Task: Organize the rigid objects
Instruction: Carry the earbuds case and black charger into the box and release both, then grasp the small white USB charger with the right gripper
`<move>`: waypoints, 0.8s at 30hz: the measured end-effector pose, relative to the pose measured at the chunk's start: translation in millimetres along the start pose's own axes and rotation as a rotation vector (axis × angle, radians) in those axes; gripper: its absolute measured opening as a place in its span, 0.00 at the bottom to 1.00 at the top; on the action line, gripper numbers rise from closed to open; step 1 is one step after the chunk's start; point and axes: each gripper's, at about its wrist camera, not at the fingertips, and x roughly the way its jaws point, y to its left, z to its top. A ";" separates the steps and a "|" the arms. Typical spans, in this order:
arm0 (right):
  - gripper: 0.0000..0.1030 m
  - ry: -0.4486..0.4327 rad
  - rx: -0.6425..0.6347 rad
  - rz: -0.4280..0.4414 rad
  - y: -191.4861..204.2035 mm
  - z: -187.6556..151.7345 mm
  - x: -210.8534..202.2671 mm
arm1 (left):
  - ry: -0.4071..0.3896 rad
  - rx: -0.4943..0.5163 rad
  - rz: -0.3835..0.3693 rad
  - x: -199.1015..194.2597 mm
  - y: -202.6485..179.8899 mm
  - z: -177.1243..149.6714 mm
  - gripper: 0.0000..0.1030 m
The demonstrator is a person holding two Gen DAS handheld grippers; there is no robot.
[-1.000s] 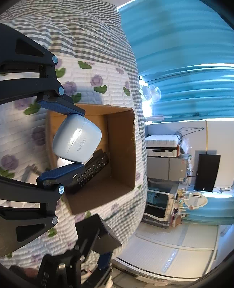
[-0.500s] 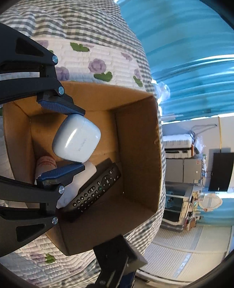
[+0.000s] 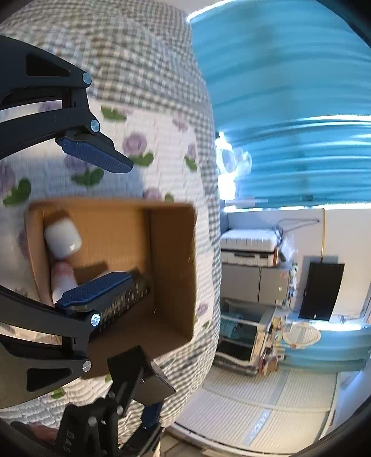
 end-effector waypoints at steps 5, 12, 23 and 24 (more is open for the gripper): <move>0.66 0.036 -0.004 0.042 26.5 10.6 38.3 | -0.006 -0.026 0.053 1.0 30.3 0.2 0.72; 0.66 0.160 -0.016 0.040 56.6 11.5 114.1 | 0.014 -0.083 0.074 16.6 63.2 -13.4 0.72; 0.81 0.064 -0.023 0.018 53.5 12.0 76.6 | 0.024 -0.098 0.056 -14.6 66.9 -37.8 0.73; 0.81 0.058 -0.022 0.018 51.1 11.3 63.4 | 0.029 -0.095 0.056 -21.7 63.0 -42.8 0.77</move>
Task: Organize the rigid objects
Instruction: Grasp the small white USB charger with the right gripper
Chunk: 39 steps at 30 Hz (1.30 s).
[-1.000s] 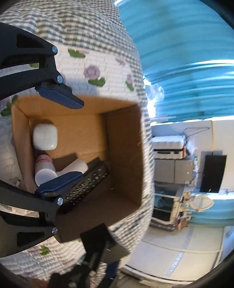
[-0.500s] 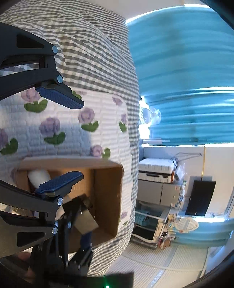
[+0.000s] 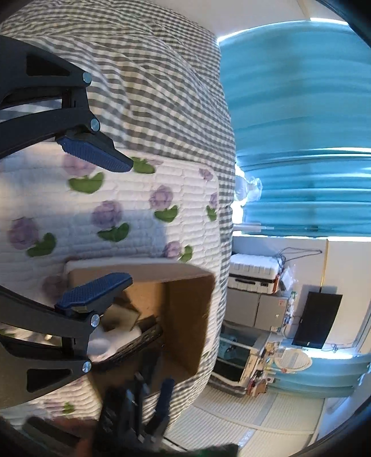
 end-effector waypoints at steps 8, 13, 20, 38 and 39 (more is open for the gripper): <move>0.88 -0.038 -0.002 -0.101 -19.7 -35.3 -101.8 | 0.032 0.011 -0.035 -36.9 -28.5 -43.3 0.86; 0.89 0.031 -0.039 -0.117 -18.3 -93.0 -116.0 | 0.068 0.005 -0.071 -45.4 -50.4 -76.7 0.86; 0.89 0.208 -0.052 -0.052 -10.1 -176.2 -69.4 | 0.148 0.028 -0.065 -31.9 -72.9 -134.6 0.86; 0.41 0.265 0.006 -0.034 -19.0 -199.5 -58.1 | 0.243 0.096 0.008 -10.1 -101.7 -152.6 0.86; 0.41 0.251 0.009 -0.040 -22.0 -196.6 -61.8 | 0.246 0.099 0.000 -8.4 -108.5 -150.9 0.86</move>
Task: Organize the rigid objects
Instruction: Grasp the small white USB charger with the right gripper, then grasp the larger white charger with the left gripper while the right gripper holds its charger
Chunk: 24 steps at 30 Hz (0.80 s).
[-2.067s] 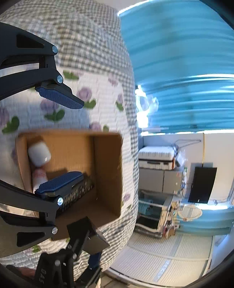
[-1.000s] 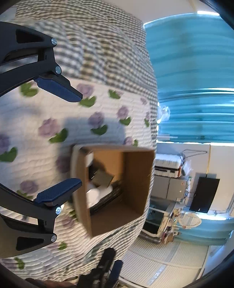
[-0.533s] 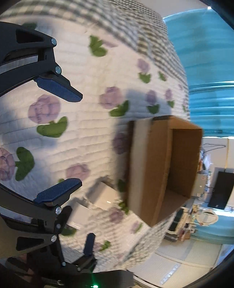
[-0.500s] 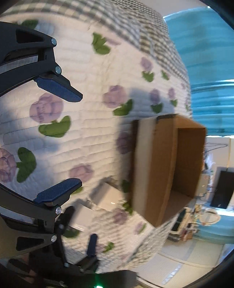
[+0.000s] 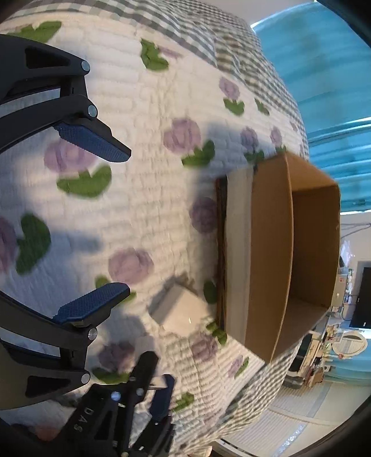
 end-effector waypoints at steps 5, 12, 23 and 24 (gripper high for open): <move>0.40 -0.056 0.046 -0.020 -33.4 17.4 -15.7 | 0.009 0.004 -0.023 14.8 -32.0 18.3 0.86; 0.40 -0.072 0.208 -0.005 -84.0 20.5 -14.1 | 0.056 -0.014 -0.088 52.7 -62.7 35.6 0.86; 0.40 -0.071 0.200 -0.051 -76.0 24.2 -3.8 | 0.065 -0.094 -0.096 87.1 -72.8 47.6 0.84; 0.40 -0.066 0.196 -0.056 -75.0 24.3 -2.3 | 0.061 -0.093 -0.094 86.8 -73.1 47.4 0.83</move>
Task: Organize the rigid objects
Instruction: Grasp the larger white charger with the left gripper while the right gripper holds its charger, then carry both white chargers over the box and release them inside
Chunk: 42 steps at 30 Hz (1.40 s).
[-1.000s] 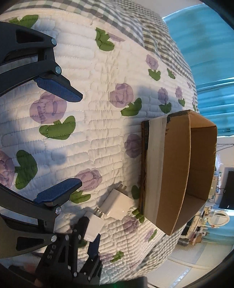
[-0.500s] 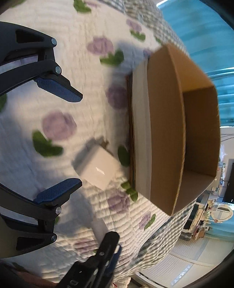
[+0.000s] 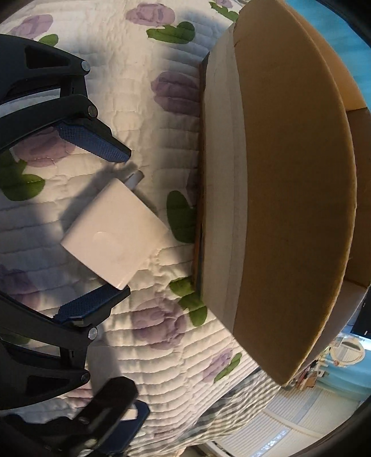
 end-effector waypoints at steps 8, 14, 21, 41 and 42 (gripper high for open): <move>0.39 -0.017 -0.022 -0.026 5.0 -3.5 -1.8 | 0.010 0.060 0.003 -16.6 6.9 -13.4 0.69; 0.40 -0.045 -0.052 -0.067 15.9 -8.7 -9.8 | -0.003 0.053 0.021 -43.7 20.7 -28.6 0.69; 0.40 -0.102 -0.087 -0.101 29.2 -14.8 -27.0 | -0.051 0.021 0.048 -73.6 41.8 -38.6 0.69; 0.39 -0.242 -0.121 -0.070 61.4 -6.5 -95.8 | -0.270 -0.011 0.065 -169.6 49.0 -6.1 0.69; 0.39 -0.254 -0.121 -0.055 63.4 -2.2 -102.0 | -0.288 -0.006 0.074 -175.3 48.6 -3.5 0.69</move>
